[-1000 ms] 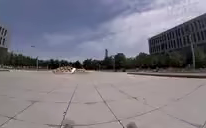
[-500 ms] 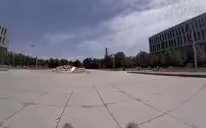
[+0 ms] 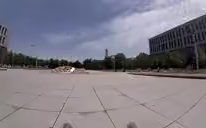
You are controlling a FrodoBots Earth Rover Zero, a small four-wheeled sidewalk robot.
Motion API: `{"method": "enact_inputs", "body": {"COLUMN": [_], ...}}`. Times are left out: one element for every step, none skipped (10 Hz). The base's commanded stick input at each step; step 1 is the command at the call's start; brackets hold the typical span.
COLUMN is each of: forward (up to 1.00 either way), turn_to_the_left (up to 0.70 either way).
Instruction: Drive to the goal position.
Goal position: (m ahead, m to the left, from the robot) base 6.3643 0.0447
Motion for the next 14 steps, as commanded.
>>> {"method": "enact_inputs", "body": {"forward": [0.45,0.45,0.45,0.45,0.45,0.45,0.45,0.45,0.45,0.45,0.45,0.45,0.45,0.45], "turn_to_the_left": [0.0,0.0,0.0,0.0,0.0,0.0,0.0,0.0,0.0,0.0,0.0,0.0,0.0,0.0]}}
